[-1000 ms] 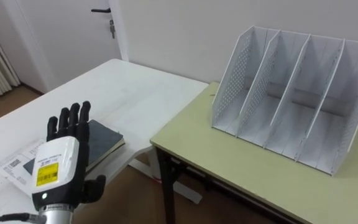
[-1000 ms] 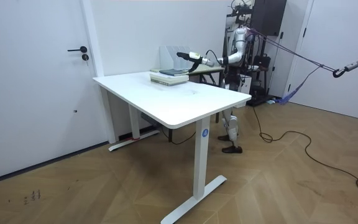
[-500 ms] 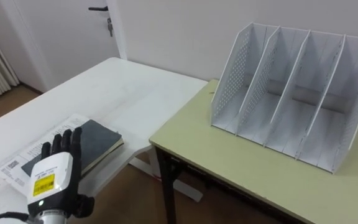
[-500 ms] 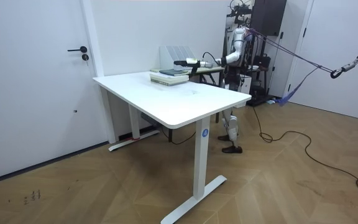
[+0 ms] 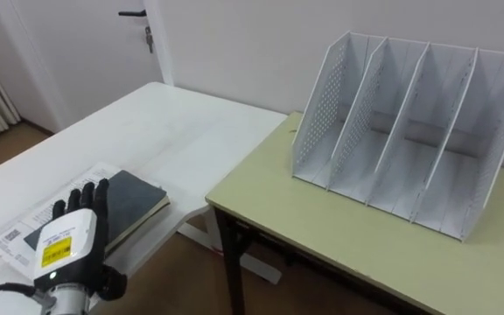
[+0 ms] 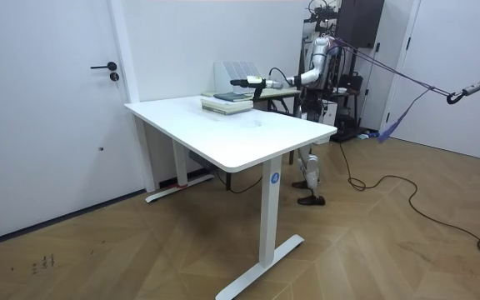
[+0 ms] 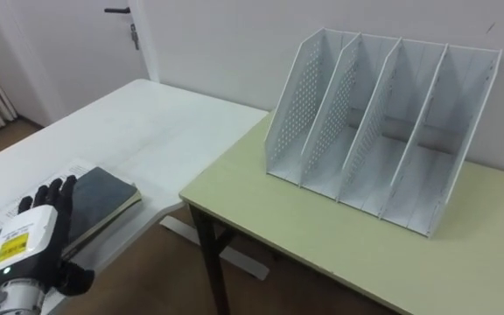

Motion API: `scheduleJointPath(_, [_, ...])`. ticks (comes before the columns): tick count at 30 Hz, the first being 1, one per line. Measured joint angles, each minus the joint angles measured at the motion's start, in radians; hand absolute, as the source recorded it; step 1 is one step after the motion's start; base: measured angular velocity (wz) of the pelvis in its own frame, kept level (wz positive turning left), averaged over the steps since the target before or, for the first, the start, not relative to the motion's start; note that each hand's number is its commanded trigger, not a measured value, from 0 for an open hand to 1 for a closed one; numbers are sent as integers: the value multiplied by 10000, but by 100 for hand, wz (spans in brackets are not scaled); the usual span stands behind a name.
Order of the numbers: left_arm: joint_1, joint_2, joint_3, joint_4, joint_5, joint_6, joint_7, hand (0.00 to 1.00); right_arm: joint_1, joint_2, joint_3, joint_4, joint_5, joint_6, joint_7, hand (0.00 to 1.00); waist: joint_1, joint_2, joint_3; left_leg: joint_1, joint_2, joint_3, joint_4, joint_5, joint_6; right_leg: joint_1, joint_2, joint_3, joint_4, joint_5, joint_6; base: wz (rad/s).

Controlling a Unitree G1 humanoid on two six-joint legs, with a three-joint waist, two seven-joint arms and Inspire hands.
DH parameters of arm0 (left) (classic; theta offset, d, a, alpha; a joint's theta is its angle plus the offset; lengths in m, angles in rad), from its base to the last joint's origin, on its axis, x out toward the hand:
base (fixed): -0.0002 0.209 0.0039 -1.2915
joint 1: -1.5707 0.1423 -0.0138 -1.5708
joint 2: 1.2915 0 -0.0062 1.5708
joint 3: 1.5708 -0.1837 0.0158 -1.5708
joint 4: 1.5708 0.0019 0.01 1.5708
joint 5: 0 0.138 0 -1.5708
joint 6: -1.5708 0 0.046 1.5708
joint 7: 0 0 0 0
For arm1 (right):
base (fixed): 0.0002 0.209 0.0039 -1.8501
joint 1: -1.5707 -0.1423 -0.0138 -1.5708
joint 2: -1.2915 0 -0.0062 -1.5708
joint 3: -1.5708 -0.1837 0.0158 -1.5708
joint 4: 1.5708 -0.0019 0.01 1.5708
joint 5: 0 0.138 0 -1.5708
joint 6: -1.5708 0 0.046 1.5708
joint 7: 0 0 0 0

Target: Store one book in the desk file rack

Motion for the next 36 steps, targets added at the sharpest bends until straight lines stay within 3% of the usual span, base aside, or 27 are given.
scheduleJointPath(11, [-97,59,121,8,-216,-23,-11,0,-17,1,-13,20,4,-12,-11,0,-69,-25,16,-3,25,-2,0,0,0,-19,35,50,-47,37,-20,-1])
scheduleJointPath(16, [-138,72,123,363,-654,-62,-206,0,-39,-4,-7,10,15,-14,-9,0,-71,74,-19,-17,43,6,1,-1,0,-91,84,239,-51,62,-37,-11])
scheduleJointPath(18, [-275,87,113,738,-1268,-60,-351,0,-45,-30,-9,23,11,-7,-9,0,-202,155,26,-30,41,2,1,-1,-1,-99,85,251,-79,99,-33,-5])
scheduleJointPath(21, [-441,115,80,1282,-2000,-56,-645,0,-53,-83,-6,31,5,8,28,0,-237,268,28,-24,29,4,-6,-1,-1,-44,79,303,-68,108,-20,-7])
scheduleJointPath(32, [-507,152,80,1648,-2164,67,-1547,0,-36,-297,-20,-30,6,110,97,0,-285,316,-16,6,34,51,-6,-1,-1,15,83,284,-66,107,-19,0])
scheduleJointPath(33, [-507,165,82,1648,-2161,67,-1650,11,-28,-306,-35,-47,4,111,99,0,-285,308,-17,23,34,50,-1,-1,-1,19,82,281,-65,107,-19,0])
scheduleJointPath(34, [-508,171,83,1656,-2162,65,-1714,42,-22,-306,-62,-65,5,116,105,0,-284,299,-14,44,34,50,-1,-1,-1,23,81,279,-65,107,-19,0])
scheduleJointPath(35, [-510,188,83,1699,-2164,60,-1786,64,-3,-305,-91,-116,8,122,124,0,-286,281,-10,102,33,50,-1,-1,-1,60,80,279,-69,106,-17,0])
scheduleJointPath(36, [-516,217,83,1755,-2164,49,-1864,98,18,-305,-95,-197,6,122,125,0,-290,264,-18,157,31,50,-1,-1,-1,106,79,283,-72,102,-15,0])
